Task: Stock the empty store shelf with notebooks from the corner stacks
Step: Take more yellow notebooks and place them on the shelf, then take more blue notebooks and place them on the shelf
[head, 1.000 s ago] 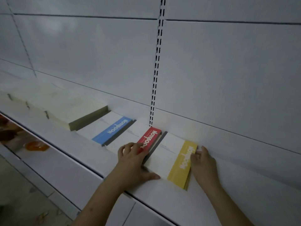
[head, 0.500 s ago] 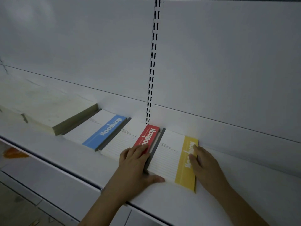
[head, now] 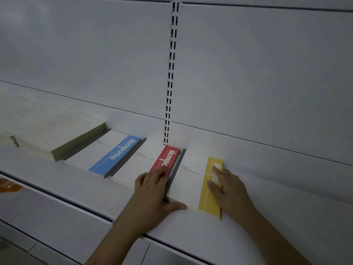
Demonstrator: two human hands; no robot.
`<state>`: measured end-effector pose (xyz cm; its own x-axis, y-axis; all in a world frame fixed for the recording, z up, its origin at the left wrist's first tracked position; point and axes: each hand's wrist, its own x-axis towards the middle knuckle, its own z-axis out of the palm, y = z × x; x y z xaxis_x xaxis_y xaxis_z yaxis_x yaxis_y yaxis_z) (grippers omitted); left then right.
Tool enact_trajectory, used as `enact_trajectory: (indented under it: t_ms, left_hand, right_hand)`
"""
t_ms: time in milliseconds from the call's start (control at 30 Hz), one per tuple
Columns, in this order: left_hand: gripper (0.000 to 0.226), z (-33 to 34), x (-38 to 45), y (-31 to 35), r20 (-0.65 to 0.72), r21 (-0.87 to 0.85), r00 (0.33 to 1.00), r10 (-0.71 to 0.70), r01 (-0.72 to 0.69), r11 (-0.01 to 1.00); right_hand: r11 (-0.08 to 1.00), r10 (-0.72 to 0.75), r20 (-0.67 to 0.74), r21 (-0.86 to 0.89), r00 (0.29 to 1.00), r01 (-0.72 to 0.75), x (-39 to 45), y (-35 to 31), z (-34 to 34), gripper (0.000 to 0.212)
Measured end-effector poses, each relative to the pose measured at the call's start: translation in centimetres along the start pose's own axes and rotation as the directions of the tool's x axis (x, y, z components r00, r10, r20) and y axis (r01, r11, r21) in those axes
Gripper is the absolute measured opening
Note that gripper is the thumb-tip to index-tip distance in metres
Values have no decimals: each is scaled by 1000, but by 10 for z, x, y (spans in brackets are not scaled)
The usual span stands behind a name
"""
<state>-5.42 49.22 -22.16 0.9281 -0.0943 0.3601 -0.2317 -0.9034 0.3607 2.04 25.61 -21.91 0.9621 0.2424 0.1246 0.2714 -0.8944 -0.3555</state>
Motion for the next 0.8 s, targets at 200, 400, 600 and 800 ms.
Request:
enact_trajectory:
  t_ms: [200, 400, 600, 800]
  left_hand:
    - [105, -7, -3, 3, 25, -34, 1000, 1, -1, 999]
    - [68, -14, 9, 53, -136, -310, 990, -29, -15, 951]
    - [28, 31, 28, 168, -10, -521, 984, 179, -158, 839]
    - [33, 116, 40, 310, 188, -537, 840, 509, -345, 769]
  right_hand:
    - [991, 30, -96, 133, 995, -17, 0, 1, -5, 58]
    - [980, -17, -356, 181, 934, 87, -15, 14, -49, 65]
    - [981, 57, -557, 186, 829, 57, -61, 73, -135, 51]
    - [983, 182, -648, 141, 739, -118, -141, 186, -223, 46]
